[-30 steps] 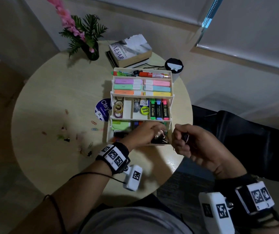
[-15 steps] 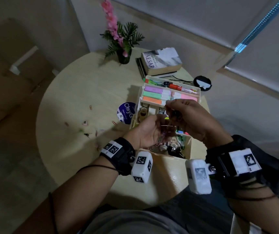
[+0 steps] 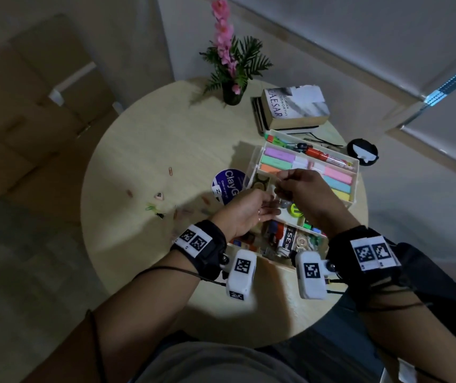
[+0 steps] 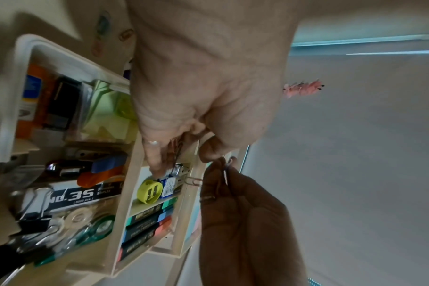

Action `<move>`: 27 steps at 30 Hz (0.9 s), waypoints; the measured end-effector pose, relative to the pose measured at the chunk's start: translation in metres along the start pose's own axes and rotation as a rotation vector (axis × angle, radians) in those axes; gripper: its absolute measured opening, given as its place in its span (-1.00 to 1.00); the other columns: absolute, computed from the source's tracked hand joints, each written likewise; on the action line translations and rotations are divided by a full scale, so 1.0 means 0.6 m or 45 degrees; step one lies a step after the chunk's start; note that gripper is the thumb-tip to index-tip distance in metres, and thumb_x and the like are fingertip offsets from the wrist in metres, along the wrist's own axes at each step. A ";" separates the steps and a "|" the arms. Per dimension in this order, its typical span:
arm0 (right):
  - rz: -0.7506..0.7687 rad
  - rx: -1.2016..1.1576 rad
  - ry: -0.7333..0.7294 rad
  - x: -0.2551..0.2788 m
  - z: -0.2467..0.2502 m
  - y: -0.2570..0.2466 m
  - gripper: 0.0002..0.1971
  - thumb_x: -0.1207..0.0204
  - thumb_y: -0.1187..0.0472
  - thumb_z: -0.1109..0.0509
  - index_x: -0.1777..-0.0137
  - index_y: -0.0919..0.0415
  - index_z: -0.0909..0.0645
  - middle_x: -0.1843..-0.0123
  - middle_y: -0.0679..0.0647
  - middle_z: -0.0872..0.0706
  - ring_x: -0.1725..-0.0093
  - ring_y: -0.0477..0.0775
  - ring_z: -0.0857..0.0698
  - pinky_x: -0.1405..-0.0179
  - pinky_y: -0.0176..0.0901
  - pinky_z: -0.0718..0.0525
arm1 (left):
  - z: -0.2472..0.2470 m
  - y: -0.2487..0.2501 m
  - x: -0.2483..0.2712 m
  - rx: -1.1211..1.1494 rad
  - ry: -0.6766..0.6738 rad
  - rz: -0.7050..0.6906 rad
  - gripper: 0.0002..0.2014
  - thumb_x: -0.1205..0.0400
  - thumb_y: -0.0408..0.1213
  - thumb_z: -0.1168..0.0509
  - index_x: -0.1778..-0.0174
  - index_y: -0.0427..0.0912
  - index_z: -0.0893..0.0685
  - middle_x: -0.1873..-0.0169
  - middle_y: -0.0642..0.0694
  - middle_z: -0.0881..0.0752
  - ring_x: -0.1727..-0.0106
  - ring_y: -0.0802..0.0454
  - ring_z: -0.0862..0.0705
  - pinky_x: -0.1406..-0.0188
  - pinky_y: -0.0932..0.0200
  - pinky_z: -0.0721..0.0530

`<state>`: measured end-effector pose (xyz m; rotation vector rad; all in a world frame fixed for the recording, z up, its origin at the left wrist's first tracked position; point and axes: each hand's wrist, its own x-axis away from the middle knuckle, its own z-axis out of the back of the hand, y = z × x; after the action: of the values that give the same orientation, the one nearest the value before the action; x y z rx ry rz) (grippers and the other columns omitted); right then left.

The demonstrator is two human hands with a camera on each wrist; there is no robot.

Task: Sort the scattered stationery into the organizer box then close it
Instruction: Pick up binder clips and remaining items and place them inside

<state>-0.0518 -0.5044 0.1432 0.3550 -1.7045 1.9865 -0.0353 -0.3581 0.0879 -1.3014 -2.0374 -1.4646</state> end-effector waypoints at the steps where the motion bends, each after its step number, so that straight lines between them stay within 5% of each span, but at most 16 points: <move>1: 0.024 0.053 0.013 -0.004 -0.002 0.009 -0.76 -0.63 0.55 -0.30 0.04 0.25 -0.73 0.14 0.23 -0.76 0.05 0.23 -0.71 -0.08 0.14 -0.67 | -0.002 -0.001 -0.002 0.028 0.015 -0.012 -0.73 -0.81 -0.48 -0.08 -0.34 -0.39 -0.60 -0.18 -0.39 -0.71 -0.21 -0.21 -0.66 -0.56 -0.16 -0.62; 3: 0.090 0.174 0.030 -0.009 -0.007 0.024 -0.71 -0.59 0.58 -0.30 0.05 0.19 -0.73 0.12 0.14 -0.83 0.06 0.13 -0.77 -0.01 -0.02 -0.74 | -0.002 -0.005 -0.007 0.087 0.039 -0.029 -0.78 -0.78 -0.51 -0.10 -0.27 -0.34 -0.58 -0.03 -0.30 -0.66 -0.04 -0.12 -0.62 -0.25 0.01 -0.71; 6: 0.169 0.299 0.043 -0.004 -0.018 0.041 -0.62 -0.55 0.62 -0.30 0.06 0.09 -0.71 0.07 0.02 -0.83 0.07 -0.05 -0.77 0.13 -0.34 -0.70 | -0.007 -0.008 -0.006 0.155 0.035 -0.023 -0.76 -0.70 -0.56 -0.13 -0.25 -0.32 -0.55 0.19 -0.16 -0.58 0.22 0.04 -0.50 0.24 0.17 -0.46; 9: 0.218 0.376 0.018 0.004 -0.025 0.055 -0.54 -0.51 0.66 -0.31 -0.06 0.05 -0.69 0.05 -0.16 -0.78 0.04 -0.33 -0.74 0.17 -0.55 -0.67 | -0.018 -0.007 0.008 0.085 -0.022 -0.015 -0.76 -0.63 -0.49 -0.22 -0.21 -0.30 -0.60 0.16 -0.15 -0.59 0.14 -0.04 -0.50 0.17 0.06 -0.48; 13: 0.267 0.441 -0.066 0.006 -0.020 0.084 -0.35 -0.43 0.59 -0.42 -0.51 0.12 -0.63 -0.24 -0.02 -0.84 -0.28 -0.10 -0.80 -0.25 -0.06 -0.81 | -0.022 -0.008 0.018 -0.034 -0.056 -0.001 -0.65 -0.65 -0.49 -0.20 -0.36 -0.37 -0.63 -0.11 -0.33 -0.67 -0.03 -0.19 -0.63 0.06 -0.10 -0.64; 15: 0.284 0.397 -0.056 0.013 -0.017 0.091 -0.33 -0.50 0.58 -0.44 -0.56 0.08 -0.58 -0.29 -0.11 -0.82 -0.30 -0.25 -0.77 -0.27 -0.21 -0.78 | -0.016 -0.011 0.020 -0.109 -0.067 0.015 -0.57 -0.62 -0.50 -0.22 -0.44 -0.45 -0.56 -0.18 -0.36 -0.66 -0.10 -0.23 -0.65 -0.04 -0.12 -0.67; 18: 0.320 0.315 0.036 0.037 -0.011 0.097 -0.47 -0.61 0.56 -0.39 -0.49 0.09 -0.58 -0.25 -0.26 -0.76 -0.22 -0.45 -0.74 -0.16 -0.47 -0.72 | 0.002 -0.014 0.025 -0.223 -0.086 -0.007 -0.71 -0.64 -0.55 -0.21 -0.27 -0.38 -0.63 -0.16 -0.28 -0.67 -0.15 -0.16 -0.65 -0.12 -0.03 -0.68; 21: 0.298 0.316 0.229 0.052 -0.003 0.115 -0.62 -0.64 0.60 -0.31 -0.31 0.25 -0.73 -0.19 -0.05 -0.83 -0.18 -0.24 -0.79 -0.19 -0.38 -0.77 | 0.041 -0.011 0.046 -0.339 -0.087 -0.091 -0.59 -0.72 -0.63 -0.12 -0.32 -0.16 -0.69 -0.30 -0.12 -0.72 -0.37 0.00 -0.70 -0.34 0.14 -0.70; 23: 0.310 0.370 0.294 0.062 -0.010 0.129 -0.71 -0.67 0.52 -0.33 -0.18 0.20 -0.77 -0.06 -0.02 -0.86 -0.01 -0.16 -0.81 0.09 -0.41 -0.75 | 0.083 -0.004 0.062 -0.407 -0.082 -0.180 -0.56 -0.74 -0.64 -0.11 -0.42 -0.24 -0.70 -0.36 -0.13 -0.75 -0.36 -0.01 -0.77 -0.40 0.12 -0.71; 27: 0.422 0.525 0.064 0.089 -0.076 0.134 -0.81 -0.68 0.40 -0.41 -0.05 0.10 -0.77 0.11 -0.09 -0.86 0.17 -0.23 -0.80 0.20 -0.33 -0.68 | 0.219 0.000 0.077 -0.709 0.219 -0.307 -0.61 -0.65 -0.63 -0.23 -0.24 -0.18 -0.79 -0.18 -0.08 -0.84 -0.23 -0.11 -0.82 -0.25 0.03 -0.78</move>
<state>-0.1336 -0.4572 0.0936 0.1634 -1.3827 2.5720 -0.0284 -0.2210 0.0638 -1.0755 -1.7864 -2.2855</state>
